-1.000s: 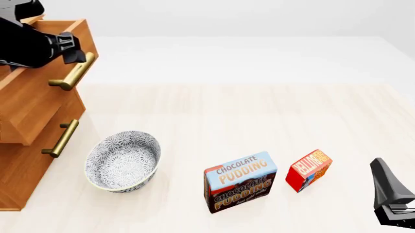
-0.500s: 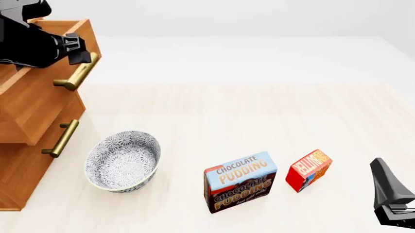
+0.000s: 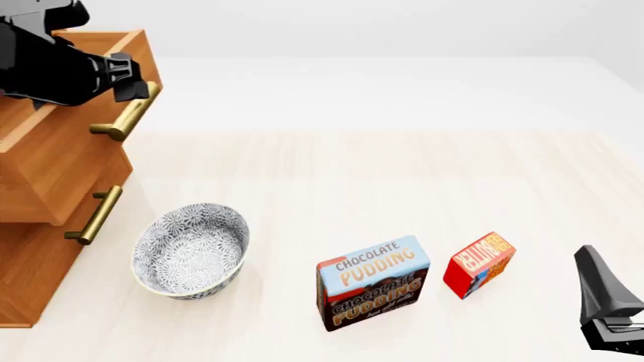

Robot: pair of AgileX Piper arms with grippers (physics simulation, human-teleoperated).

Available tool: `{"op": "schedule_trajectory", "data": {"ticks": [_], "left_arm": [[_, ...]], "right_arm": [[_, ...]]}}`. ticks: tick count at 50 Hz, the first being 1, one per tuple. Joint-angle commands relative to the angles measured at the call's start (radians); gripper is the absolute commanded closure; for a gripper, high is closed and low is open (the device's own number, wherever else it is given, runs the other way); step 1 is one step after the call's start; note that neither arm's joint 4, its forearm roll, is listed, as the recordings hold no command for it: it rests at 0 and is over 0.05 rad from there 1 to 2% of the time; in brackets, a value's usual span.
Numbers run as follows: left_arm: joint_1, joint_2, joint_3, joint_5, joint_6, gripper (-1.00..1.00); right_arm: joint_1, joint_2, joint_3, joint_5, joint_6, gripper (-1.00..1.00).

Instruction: Put the butter at the back in the top drawer of the cabinet and close it.

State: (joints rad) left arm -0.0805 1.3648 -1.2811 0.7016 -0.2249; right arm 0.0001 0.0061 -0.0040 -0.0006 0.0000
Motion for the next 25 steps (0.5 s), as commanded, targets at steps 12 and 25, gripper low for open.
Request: {"op": "schedule_trajectory", "data": {"ticks": [12, 25], "left_arm": [[-0.060, 0.065, 0.059, -0.027, 0.007, -1.00], [-0.091, 0.070, 0.072, -0.039, -0.003, -1.00]], "right_arm": [[0.000, 0.000, 0.000, 0.000, 0.000, -1.00], [0.000, 0.000, 0.000, 0.000, 0.000, -1.00]]}}
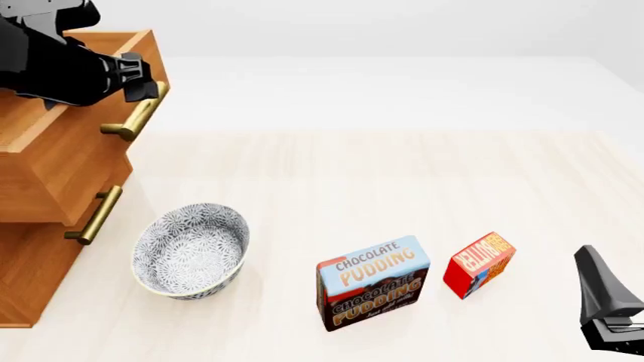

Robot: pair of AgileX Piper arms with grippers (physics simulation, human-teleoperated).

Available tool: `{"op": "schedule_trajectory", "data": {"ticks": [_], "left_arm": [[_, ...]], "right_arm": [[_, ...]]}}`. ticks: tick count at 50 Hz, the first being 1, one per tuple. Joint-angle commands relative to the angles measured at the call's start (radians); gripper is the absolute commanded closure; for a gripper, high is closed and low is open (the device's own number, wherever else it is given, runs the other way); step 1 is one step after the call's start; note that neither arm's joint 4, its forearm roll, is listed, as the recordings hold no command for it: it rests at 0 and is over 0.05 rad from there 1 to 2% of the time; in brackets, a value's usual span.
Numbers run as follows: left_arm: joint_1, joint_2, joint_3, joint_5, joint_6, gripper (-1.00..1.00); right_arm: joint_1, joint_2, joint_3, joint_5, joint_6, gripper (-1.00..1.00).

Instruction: Put the butter at the back in the top drawer of the cabinet and close it.

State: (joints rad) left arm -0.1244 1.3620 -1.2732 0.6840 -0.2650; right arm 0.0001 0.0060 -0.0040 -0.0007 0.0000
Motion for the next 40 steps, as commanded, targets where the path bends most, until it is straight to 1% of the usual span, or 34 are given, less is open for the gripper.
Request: {"op": "schedule_trajectory", "data": {"ticks": [1, 40], "left_arm": [[-0.047, 0.073, 0.065, -0.021, 0.037, -1.00], [-0.131, 0.075, 0.097, -0.041, 0.019, -1.00]], "right_arm": [[0.000, 0.000, 0.000, 0.000, 0.000, -1.00], [0.000, 0.000, 0.000, 0.000, 0.000, -1.00]]}}
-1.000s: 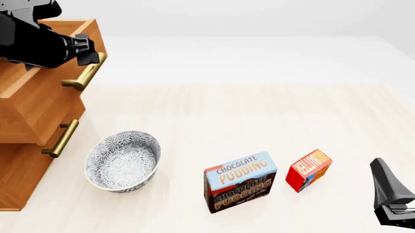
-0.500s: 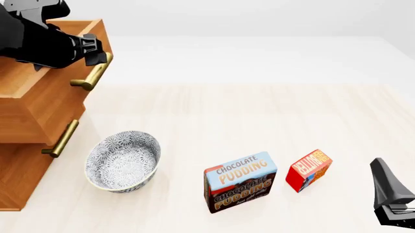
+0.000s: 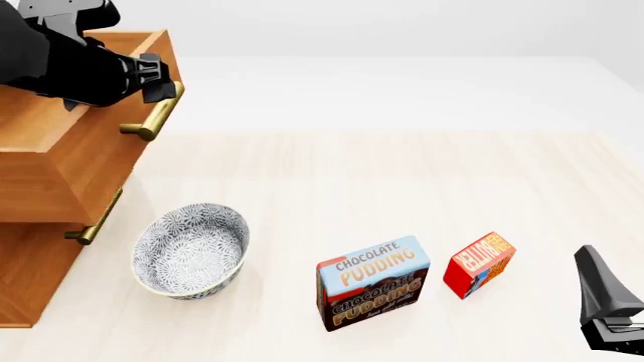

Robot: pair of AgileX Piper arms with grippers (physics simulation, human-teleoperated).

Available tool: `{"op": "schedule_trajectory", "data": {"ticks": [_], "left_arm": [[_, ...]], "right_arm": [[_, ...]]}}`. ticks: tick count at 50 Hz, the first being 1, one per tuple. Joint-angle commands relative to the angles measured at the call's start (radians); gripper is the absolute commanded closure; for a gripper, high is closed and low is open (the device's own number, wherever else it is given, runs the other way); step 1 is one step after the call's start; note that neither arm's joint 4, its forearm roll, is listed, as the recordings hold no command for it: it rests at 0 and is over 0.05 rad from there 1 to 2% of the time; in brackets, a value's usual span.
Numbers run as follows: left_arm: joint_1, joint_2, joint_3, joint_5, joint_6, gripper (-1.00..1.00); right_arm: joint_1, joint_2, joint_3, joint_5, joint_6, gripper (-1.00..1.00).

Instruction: Put the butter at the back in the top drawer of the cabinet and close it.

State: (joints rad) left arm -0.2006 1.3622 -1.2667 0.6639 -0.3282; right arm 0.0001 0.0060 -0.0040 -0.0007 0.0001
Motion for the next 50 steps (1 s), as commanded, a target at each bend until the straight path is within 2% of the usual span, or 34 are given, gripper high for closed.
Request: {"op": "schedule_trajectory", "data": {"ticks": [1, 27, 50], "left_arm": [[-0.054, 0.075, 0.090, -0.021, 0.082, -1.00], [-0.107, 0.091, 0.105, -0.043, 0.064, -1.00], [-0.173, 0.136, 0.071, -0.046, 0.065, -1.00]], "right_arm": [[0.000, 0.000, 0.000, 0.000, 0.000, -1.00], [0.000, 0.000, 0.000, 0.000, 0.000, -1.00], [0.000, 0.000, 0.000, 0.000, 0.000, -1.00]]}}
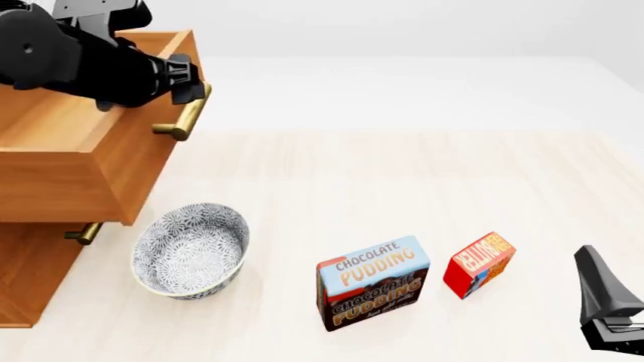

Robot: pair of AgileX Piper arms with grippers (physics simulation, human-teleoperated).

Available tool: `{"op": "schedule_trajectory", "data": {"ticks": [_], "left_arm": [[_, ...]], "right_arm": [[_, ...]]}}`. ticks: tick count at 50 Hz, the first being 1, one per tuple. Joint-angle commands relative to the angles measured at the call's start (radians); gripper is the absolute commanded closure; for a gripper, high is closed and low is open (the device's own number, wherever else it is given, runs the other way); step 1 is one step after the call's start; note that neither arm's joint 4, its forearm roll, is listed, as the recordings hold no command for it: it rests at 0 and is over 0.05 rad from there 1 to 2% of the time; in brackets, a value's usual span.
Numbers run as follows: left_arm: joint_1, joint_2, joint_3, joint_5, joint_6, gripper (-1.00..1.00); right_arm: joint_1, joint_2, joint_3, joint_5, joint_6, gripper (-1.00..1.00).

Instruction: Put the butter at the back in the top drawer of the cabinet and close it.

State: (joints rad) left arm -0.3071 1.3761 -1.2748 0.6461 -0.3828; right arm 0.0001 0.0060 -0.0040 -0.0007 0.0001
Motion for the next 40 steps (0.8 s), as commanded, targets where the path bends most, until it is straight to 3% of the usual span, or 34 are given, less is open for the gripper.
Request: {"op": "schedule_trajectory", "data": {"ticks": [1, 18, 40], "left_arm": [[-0.067, 0.122, 0.079, -0.029, 0.120, -1.00], [-0.106, 0.138, 0.052, -0.022, 0.123, -1.00], [-0.084, 0.092, -0.015, 0.056, 0.166, -1.00]], "right_arm": [[0.000, 0.000, 0.000, 0.000, 0.000, -1.00], [0.000, 0.000, 0.000, 0.000, 0.000, -1.00], [0.000, 0.000, 0.000, 0.000, 0.000, -1.00]]}}
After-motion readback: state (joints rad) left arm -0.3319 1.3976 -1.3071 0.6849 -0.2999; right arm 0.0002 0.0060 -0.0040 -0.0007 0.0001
